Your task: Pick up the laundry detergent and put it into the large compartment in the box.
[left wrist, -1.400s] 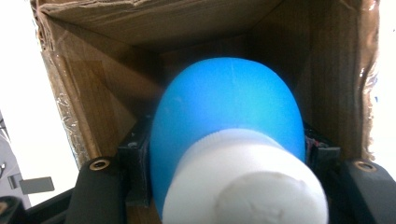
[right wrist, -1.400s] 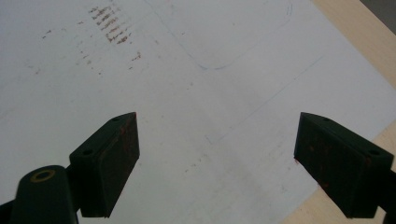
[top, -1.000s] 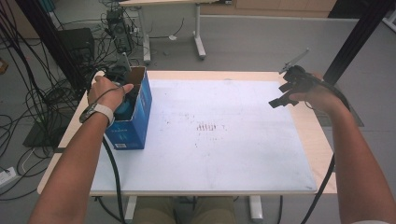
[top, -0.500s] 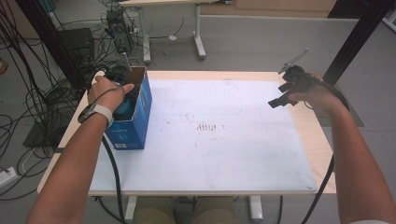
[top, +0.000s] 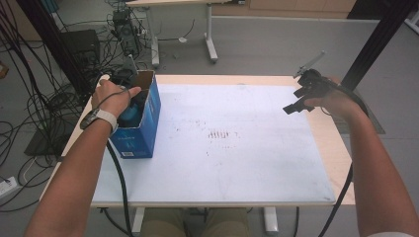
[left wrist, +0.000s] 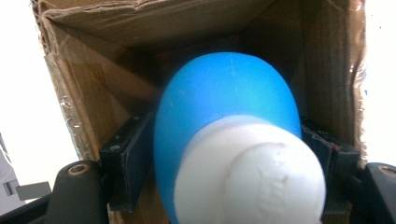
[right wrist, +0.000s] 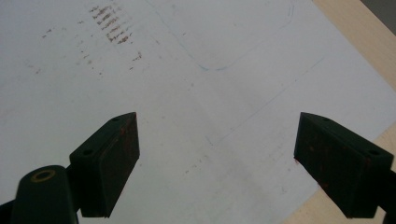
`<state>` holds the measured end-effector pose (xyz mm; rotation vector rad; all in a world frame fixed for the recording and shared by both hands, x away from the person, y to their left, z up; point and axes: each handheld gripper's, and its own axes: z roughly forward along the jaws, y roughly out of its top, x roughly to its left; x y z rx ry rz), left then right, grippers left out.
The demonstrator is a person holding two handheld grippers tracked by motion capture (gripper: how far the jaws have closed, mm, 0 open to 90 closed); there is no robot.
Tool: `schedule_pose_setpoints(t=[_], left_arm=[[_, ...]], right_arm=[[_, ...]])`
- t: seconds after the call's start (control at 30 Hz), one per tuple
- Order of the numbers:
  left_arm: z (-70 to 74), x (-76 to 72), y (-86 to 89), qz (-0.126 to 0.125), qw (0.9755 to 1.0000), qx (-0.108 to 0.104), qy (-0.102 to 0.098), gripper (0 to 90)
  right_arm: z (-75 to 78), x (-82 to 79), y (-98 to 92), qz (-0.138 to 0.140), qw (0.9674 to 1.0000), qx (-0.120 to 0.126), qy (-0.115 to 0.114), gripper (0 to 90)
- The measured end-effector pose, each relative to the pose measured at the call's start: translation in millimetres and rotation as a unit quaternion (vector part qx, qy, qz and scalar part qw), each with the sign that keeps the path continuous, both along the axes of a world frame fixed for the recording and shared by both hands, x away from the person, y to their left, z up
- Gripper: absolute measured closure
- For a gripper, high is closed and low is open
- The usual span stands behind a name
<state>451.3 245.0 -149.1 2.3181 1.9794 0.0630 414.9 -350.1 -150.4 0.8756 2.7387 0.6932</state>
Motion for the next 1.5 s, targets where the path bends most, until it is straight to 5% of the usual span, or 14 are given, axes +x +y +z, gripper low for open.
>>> schedule_pose_setpoints(t=[0.77,1.17,1.5], left_arm=[[17.5,-3.5,4.0,-0.002,1.0,-0.007,-0.005,16.0],[26.3,-1.6,-2.2,-0.019,0.9998,0.008,0.004,8.2],[32.1,1.4,2.8,-0.034,0.9993,-0.013,0.012,5.1]], right_arm=[[6.7,-7.2,1.6,0.002,1.0,0.001,-0.009,14.2],[7.6,-8.9,1.3,0.004,0.9999,0.002,-0.009,14.2],[12.3,-13.1,-1.5,-0.002,0.9999,0.0,-0.013,14.2]])
